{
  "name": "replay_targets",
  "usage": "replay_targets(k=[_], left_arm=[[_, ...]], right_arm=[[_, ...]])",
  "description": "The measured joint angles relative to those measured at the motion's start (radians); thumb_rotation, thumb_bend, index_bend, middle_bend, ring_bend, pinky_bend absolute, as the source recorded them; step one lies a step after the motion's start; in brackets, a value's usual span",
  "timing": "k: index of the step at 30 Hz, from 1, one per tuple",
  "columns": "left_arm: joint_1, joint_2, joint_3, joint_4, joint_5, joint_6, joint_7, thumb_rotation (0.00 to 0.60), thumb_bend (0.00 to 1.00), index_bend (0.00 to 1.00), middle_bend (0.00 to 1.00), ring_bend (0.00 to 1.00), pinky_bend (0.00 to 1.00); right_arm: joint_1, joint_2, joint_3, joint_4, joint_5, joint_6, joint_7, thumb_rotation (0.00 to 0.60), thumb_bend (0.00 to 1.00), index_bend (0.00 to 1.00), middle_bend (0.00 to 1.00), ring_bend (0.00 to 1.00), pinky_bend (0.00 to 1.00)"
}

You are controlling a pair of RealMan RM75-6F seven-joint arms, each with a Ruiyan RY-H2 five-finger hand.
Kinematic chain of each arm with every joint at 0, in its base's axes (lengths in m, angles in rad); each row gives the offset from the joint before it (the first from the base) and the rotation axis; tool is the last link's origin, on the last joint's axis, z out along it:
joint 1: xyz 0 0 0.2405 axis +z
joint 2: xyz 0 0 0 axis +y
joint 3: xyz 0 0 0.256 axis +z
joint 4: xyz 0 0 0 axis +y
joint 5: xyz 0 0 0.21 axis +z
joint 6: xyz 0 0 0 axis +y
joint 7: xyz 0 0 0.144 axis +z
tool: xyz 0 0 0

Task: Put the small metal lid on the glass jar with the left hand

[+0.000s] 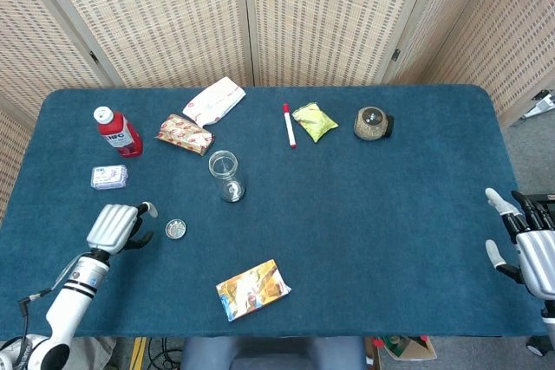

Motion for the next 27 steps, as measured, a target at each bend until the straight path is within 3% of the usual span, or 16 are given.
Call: replay_targets(k=[27], left_arm=[[-0.113, -0.146, 0.007, 0.101, -0.155, -0.119, 0.103, 0.6, 0.34, 0.47, 1.0, 0.97, 1.0]], right_arm=[[-0.013, -0.004, -0.004, 0.025, 0.015, 0.002, 0.025, 0.6, 0.42, 0.05, 0.23, 0.06, 0.13]])
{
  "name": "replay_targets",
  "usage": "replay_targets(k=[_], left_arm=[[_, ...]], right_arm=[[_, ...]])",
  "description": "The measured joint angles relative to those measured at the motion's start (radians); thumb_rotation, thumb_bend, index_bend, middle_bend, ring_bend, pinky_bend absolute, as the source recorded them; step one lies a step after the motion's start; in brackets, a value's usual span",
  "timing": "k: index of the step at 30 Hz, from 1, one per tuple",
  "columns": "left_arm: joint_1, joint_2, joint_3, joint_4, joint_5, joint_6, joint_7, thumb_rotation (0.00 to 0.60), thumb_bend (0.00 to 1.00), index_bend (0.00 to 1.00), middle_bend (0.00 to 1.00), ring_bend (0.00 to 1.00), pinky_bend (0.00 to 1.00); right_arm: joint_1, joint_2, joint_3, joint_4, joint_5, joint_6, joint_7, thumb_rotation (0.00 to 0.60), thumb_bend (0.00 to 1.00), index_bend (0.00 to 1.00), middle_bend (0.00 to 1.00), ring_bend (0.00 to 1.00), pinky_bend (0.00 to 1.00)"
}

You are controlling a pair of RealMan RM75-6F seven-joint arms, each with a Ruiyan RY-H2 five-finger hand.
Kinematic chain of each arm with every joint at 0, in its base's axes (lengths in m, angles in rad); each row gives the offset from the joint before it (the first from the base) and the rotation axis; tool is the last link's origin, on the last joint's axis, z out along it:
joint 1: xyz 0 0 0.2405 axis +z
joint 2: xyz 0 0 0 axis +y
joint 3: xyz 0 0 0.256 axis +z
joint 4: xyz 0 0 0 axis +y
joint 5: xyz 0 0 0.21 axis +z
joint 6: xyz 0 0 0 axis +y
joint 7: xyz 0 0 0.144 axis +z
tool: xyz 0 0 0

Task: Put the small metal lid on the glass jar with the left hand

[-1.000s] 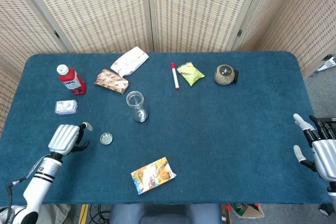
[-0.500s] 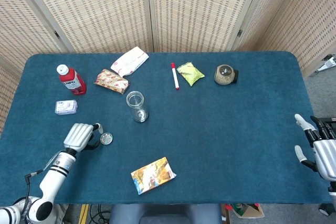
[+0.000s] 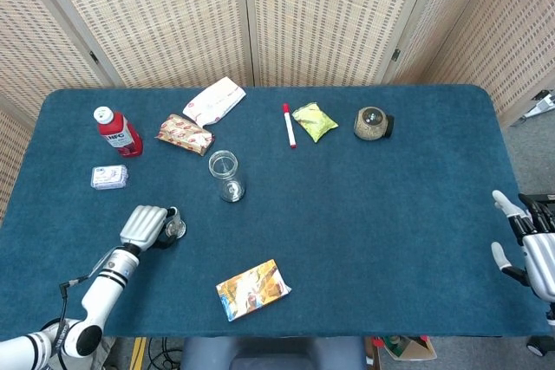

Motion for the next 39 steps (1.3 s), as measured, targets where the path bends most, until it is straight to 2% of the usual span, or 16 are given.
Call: replay_targets(k=[15, 27, 39], left_arm=[[-0.017, -0.021, 0.008, 0.03, -0.039, 0.003, 0.013, 0.6, 0.35, 0.54, 1.0, 0.98, 1.0], [-0.026, -0.028, 0.016, 0.046, -0.055, -0.002, 0.016, 0.6, 0.46, 0.58, 1.0, 0.99, 1.0], [-0.026, -0.029, 0.016, 0.045, -0.05, 0.018, 0.005, 0.6, 0.47, 0.61, 1.0, 1.0, 1.0]], right_arm=[[-0.011, 0.001, -0.001, 0.005, 0.004, 0.008, 0.007, 0.6, 0.42, 0.05, 0.23, 0.06, 0.13], [-0.013, 0.002, 0.0, 0.004, 0.006, 0.008, 0.006, 0.6, 0.42, 0.05, 0.23, 0.06, 0.13], [-0.014, 0.001, 0.0, 0.006, 0.009, 0.006, 0.007, 0.6, 0.42, 0.05, 0.23, 0.06, 0.13]])
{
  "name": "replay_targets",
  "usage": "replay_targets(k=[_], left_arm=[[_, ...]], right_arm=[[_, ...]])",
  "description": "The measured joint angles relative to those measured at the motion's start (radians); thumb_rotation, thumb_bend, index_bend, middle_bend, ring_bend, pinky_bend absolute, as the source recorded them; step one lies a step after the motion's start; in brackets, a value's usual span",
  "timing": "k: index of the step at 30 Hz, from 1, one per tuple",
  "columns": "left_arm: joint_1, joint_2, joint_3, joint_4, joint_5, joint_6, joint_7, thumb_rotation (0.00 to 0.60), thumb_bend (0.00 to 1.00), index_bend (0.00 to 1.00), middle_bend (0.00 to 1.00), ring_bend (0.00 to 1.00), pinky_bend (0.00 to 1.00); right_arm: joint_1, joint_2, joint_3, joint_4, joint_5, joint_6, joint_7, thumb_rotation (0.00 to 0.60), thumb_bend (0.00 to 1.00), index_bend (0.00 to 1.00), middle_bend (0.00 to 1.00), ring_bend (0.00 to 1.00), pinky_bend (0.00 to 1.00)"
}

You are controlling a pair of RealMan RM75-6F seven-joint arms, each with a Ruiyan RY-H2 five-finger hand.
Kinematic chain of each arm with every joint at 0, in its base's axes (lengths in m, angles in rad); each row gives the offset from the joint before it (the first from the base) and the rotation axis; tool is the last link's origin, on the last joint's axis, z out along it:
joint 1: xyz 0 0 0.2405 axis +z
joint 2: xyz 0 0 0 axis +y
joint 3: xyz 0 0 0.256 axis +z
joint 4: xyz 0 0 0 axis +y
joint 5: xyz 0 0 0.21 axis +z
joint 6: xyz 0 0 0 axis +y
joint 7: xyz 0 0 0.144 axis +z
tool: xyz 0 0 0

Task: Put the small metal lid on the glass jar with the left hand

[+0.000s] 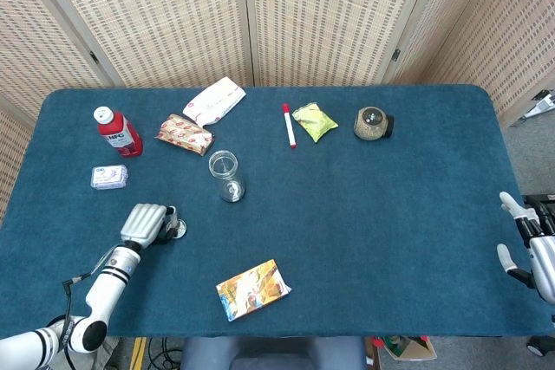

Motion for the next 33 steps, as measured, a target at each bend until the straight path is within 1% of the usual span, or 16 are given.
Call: replay_targets(k=[7, 13, 19, 24, 29, 33], left_arm=[[0.002, 0.048, -0.005, -0.073, 0.015, 0.023, 0.001, 0.6, 0.47, 0.61, 1.0, 1.0, 1.0], [0.001, 0.124, -0.024, -0.181, 0.023, 0.04, -0.006, 0.6, 0.47, 0.61, 1.0, 1.0, 1.0], [-0.004, 0.223, -0.073, -0.323, 0.026, 0.061, -0.045, 0.6, 0.46, 0.61, 1.0, 1.0, 1.0], [-0.019, 0.312, -0.138, -0.428, 0.02, 0.071, -0.091, 0.6, 0.46, 0.61, 1.0, 1.0, 1.0], [-0.054, 0.354, -0.197, -0.476, 0.002, 0.078, -0.117, 0.6, 0.46, 0.61, 1.0, 1.0, 1.0], [-0.082, 0.358, -0.222, -0.484, -0.022, 0.073, -0.13, 0.6, 0.46, 0.61, 1.0, 1.0, 1.0]], right_arm=[[0.002, -0.001, 0.002, -0.001, -0.003, 0.0, 0.0, 0.6, 0.42, 0.05, 0.23, 0.06, 0.13], [0.003, -0.001, 0.003, -0.003, -0.006, 0.002, -0.002, 0.6, 0.42, 0.05, 0.23, 0.06, 0.13], [0.006, 0.0, 0.003, -0.007, -0.01, 0.0, -0.005, 0.6, 0.42, 0.05, 0.23, 0.06, 0.13], [0.009, 0.0, 0.004, -0.011, -0.013, -0.001, -0.008, 0.6, 0.42, 0.05, 0.23, 0.06, 0.13], [0.008, 0.002, 0.004, -0.015, -0.015, 0.002, -0.012, 0.6, 0.42, 0.05, 0.23, 0.06, 0.13], [0.007, 0.006, 0.006, -0.02, -0.013, 0.005, -0.015, 0.6, 0.42, 0.05, 0.23, 0.06, 0.13]])
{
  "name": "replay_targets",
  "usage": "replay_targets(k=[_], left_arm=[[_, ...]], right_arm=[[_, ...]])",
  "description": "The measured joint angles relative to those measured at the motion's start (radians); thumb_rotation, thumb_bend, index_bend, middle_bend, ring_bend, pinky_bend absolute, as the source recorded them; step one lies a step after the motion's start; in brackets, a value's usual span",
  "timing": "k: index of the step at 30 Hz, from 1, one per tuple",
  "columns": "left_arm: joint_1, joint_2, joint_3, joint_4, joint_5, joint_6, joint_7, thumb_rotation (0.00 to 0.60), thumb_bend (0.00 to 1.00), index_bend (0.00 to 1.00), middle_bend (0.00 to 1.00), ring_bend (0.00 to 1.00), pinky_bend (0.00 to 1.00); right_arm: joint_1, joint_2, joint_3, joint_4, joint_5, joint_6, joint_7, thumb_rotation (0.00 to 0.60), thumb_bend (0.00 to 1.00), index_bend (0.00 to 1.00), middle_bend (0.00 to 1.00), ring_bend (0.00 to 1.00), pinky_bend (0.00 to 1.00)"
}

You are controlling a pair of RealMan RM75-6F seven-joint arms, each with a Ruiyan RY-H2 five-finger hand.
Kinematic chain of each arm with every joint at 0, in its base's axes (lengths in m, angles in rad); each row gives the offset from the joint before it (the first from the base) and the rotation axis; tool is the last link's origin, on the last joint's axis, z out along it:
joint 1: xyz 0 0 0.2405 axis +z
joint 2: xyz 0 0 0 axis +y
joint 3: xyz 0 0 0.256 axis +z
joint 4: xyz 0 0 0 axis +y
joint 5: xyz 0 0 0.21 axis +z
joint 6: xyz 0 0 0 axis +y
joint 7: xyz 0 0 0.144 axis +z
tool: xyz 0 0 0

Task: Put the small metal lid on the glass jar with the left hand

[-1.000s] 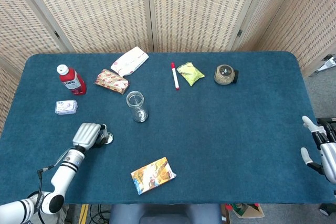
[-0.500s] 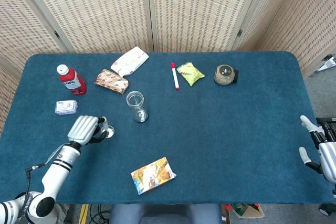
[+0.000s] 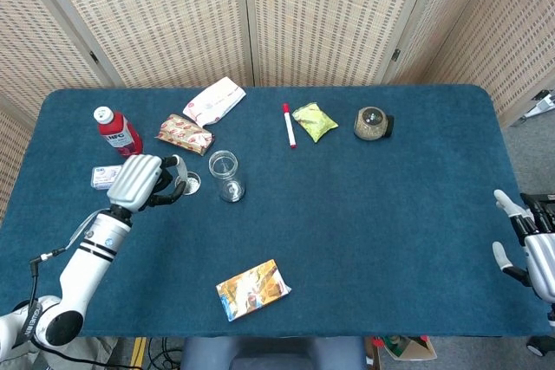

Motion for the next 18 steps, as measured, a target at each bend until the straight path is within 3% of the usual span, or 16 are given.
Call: replay_targets(k=[9, 18], left_arm=[[-0.09, -0.043, -0.043, 0.036, -0.051, -0.025, -0.004, 0.6, 0.46, 0.61, 1.0, 1.0, 1.0], [-0.191, -0.126, -0.054, 0.129, -0.11, -0.061, 0.037, 0.6, 0.46, 0.61, 1.0, 1.0, 1.0]], right_arm=[[-0.001, 0.012, 0.009, -0.022, 0.006, 0.009, -0.024, 0.6, 0.42, 0.05, 0.23, 0.06, 0.13], [-0.005, 0.027, 0.015, -0.041, 0.014, 0.017, -0.041, 0.6, 0.42, 0.05, 0.23, 0.06, 0.13]])
